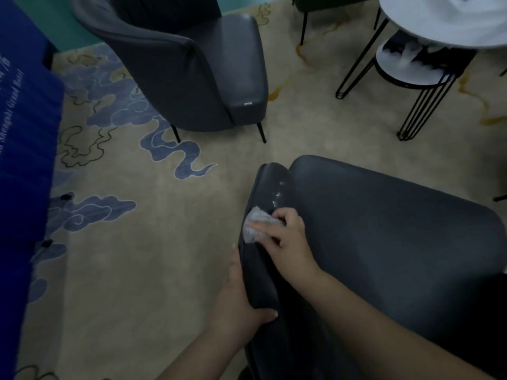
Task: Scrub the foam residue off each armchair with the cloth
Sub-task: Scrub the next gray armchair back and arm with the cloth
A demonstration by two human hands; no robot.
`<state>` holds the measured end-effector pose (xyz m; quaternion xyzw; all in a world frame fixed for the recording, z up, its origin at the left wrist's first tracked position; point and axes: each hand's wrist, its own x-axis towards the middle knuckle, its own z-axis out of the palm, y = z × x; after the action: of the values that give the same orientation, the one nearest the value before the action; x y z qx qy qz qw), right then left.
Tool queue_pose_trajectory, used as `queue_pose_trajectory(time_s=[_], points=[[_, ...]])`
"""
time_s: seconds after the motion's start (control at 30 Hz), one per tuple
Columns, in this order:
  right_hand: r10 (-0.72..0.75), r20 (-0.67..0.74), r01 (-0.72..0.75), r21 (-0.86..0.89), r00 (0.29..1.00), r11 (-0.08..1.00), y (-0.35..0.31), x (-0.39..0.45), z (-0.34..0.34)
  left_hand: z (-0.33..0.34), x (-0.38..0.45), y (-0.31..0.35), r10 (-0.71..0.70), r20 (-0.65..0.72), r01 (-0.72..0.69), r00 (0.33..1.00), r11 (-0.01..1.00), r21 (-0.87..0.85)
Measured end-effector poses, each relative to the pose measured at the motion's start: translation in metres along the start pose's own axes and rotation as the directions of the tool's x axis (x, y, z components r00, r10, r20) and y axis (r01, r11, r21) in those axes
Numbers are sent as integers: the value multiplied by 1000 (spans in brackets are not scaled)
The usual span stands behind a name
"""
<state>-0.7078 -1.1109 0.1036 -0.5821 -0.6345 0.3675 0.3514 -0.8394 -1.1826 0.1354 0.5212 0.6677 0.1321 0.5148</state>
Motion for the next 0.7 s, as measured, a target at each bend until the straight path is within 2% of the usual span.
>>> queue_pose_trajectory(time_s=[0.1,0.2,0.27,0.37,0.47,0.53,0.6,0.7], points=[[128,-111,-97,253,985,963,2,31,-14,3,6,-2,-28,20,30,999,998,-62],[263,-250,-188,288,932,939,15,75,-29,4,12,-6,-72,65,78,995,993,-90],[336,-244,-269,269,910,925,26,97,-26,4,14,-8,-89,60,93,994,993,-72],[289,-173,-257,185,942,948,31,85,-8,5,14,-9,-91,44,94,995,993,-66],[74,-128,-62,102,989,993,33,33,2,6,15,-9,-116,59,119,991,991,-56],[0,-75,7,102,997,995,35,16,0,5,15,-7,-124,68,125,990,992,-23],[47,-98,-33,134,994,990,39,37,-4,6,16,-5,-124,73,125,990,992,-8],[220,-184,-192,160,958,968,37,88,-7,6,16,-2,-151,71,154,986,987,-35]])
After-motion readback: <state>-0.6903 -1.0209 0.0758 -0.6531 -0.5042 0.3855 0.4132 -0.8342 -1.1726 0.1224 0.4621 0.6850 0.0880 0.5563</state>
